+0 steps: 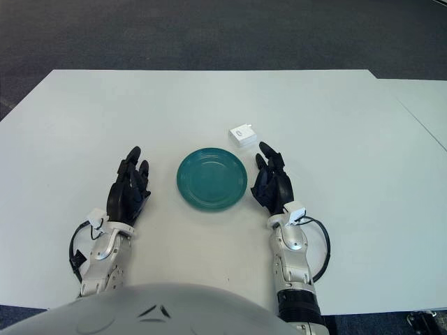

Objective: Put the charger into the plate.

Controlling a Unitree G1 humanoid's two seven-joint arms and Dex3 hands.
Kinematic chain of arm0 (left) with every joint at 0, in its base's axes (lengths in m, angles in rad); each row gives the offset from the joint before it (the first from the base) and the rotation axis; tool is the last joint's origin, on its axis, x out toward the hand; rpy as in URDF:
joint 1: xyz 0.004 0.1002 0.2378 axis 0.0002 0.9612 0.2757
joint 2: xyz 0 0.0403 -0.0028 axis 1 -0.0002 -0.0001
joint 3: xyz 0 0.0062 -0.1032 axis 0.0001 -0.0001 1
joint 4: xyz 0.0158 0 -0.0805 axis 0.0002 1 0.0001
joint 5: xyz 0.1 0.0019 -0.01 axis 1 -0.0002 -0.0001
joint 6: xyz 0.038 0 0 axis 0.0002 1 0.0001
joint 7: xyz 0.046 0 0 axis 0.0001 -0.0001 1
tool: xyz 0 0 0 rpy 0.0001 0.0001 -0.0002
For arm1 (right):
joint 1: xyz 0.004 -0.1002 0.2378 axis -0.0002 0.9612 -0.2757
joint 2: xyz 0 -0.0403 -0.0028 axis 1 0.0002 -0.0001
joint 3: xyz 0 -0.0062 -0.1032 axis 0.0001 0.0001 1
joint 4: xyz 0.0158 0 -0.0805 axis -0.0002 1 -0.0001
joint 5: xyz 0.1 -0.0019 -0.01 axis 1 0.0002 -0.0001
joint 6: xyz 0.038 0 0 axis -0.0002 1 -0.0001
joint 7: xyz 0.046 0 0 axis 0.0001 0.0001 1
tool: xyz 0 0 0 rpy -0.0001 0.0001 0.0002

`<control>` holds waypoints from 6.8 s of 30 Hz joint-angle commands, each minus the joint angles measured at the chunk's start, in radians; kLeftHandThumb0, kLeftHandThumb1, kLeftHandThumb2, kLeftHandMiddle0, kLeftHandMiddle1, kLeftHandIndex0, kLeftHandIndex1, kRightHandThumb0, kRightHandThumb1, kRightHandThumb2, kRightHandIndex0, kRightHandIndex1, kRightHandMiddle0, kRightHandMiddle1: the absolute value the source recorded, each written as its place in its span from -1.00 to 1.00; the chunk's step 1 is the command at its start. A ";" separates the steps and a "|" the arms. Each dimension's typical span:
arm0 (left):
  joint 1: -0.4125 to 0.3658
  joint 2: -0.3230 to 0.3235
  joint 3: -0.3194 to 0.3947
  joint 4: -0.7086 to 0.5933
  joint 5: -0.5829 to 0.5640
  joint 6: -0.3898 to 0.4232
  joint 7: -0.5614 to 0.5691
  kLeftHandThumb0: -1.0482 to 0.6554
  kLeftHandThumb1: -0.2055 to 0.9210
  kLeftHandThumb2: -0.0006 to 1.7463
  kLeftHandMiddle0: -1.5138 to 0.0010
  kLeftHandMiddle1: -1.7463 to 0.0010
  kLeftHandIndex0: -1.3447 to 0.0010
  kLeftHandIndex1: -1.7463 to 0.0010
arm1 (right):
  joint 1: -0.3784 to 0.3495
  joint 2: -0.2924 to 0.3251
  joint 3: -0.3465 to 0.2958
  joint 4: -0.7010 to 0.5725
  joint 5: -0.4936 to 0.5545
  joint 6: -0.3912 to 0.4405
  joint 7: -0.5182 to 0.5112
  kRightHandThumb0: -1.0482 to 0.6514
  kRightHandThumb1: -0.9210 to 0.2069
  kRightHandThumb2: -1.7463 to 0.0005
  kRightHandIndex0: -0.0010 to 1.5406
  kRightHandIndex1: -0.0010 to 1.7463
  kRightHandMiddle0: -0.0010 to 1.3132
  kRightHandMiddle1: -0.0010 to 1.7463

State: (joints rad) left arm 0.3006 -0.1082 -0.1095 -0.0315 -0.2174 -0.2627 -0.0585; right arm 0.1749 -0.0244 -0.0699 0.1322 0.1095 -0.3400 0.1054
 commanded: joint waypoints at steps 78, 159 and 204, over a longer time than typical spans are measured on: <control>-0.094 -0.040 0.047 0.092 -0.021 -0.027 -0.044 -0.81 1.00 -0.07 0.85 0.99 1.00 0.58 | -0.740 -0.515 0.302 0.435 -0.817 0.027 -0.227 -0.68 -1.00 0.38 -0.87 -1.00 -1.00 -0.58; -0.016 -0.072 -0.063 0.031 -0.017 -0.039 0.025 -0.84 1.00 -0.13 0.83 1.00 1.00 0.44 | -1.256 -0.580 0.884 1.018 -1.211 -0.268 -0.373 -0.64 -1.00 0.37 -0.96 -0.99 -0.99 -0.99; 0.180 -0.068 -0.277 -0.119 0.034 -0.130 0.125 -0.80 1.00 -0.16 0.76 0.98 1.00 0.38 | -1.220 -0.487 0.942 1.099 -1.193 -0.308 -0.318 -0.62 -1.00 0.47 -0.85 -0.98 -0.97 -0.96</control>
State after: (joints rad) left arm 0.4652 -0.1085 -0.3574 -0.1207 -0.1869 -0.3828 0.0539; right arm -1.0572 -0.5289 0.8656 1.2185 -1.0798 -0.6690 -0.2103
